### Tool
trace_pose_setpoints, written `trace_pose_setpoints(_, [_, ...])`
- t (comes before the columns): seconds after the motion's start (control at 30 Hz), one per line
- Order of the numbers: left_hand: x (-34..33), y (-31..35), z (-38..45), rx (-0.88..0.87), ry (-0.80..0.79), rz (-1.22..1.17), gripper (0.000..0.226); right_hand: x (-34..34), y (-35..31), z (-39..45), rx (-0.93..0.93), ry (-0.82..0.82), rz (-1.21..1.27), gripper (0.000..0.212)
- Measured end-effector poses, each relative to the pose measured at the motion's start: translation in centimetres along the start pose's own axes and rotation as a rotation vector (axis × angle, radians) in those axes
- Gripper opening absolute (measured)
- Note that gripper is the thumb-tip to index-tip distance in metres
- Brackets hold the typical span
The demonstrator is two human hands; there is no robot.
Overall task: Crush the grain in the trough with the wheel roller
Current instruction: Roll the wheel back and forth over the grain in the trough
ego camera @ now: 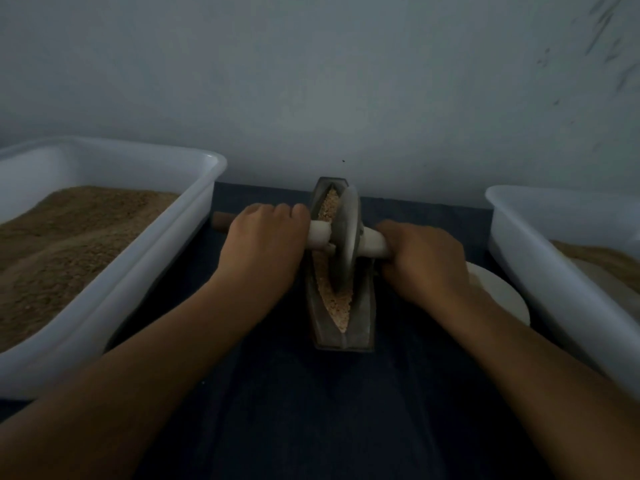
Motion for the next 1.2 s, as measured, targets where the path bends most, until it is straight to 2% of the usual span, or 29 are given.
trace_pose_setpoints(0.13, [1.7,0.0,-2.1,0.008,-0.003,-0.016,0.039,2.7,-1.3,-1.3,0.039,0.028,-0.004,0.012])
trace_pose_setpoints(0.3, [3.1,-0.3,-4.0,-0.03,0.027,-0.092,0.048,4.7,-2.2,-2.7,0.07,0.038,0.058,0.015])
trace_pose_setpoints(0.47, [1.9,0.5,-2.8,-0.108,0.018,-0.065,0.048,3.8,-1.7,-2.9,0.031,0.02,0.024,0.021])
trace_pose_setpoints(0.57, [0.8,0.8,-1.0,-0.132,0.009,-0.041,0.042,1.8,-1.0,-2.3,0.007,-0.059,-0.004,0.02])
trace_pose_setpoints(0.77, [-2.3,-0.6,2.1,-0.036,-0.091,-0.078,0.044,-1.6,0.4,1.5,0.021,-0.078,-0.123,0.026])
trace_pose_setpoints(0.97, [-5.3,-2.6,3.7,0.12,-0.248,-0.116,0.039,-3.8,0.9,6.7,0.06,-0.132,-0.103,0.021])
trace_pose_setpoints(1.07, [-5.4,-2.5,4.2,0.137,-0.236,-0.09,0.037,-4.5,1.2,7.3,0.044,-0.189,-0.107,0.018])
trace_pose_setpoints(1.2, [-4.2,-1.8,3.8,0.099,-0.162,-0.035,0.035,-4.1,1.4,6.0,0.04,-0.13,-0.087,0.018])
Point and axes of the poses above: each hand's wrist, its own z-axis towards the middle knuckle, its own x-axis out of the back of the hand, y = z × x, the point moved 8 cm from there along z, towards the middle knuckle, and after that the axes turned 8 degrees about y, right-handed, at the moved point
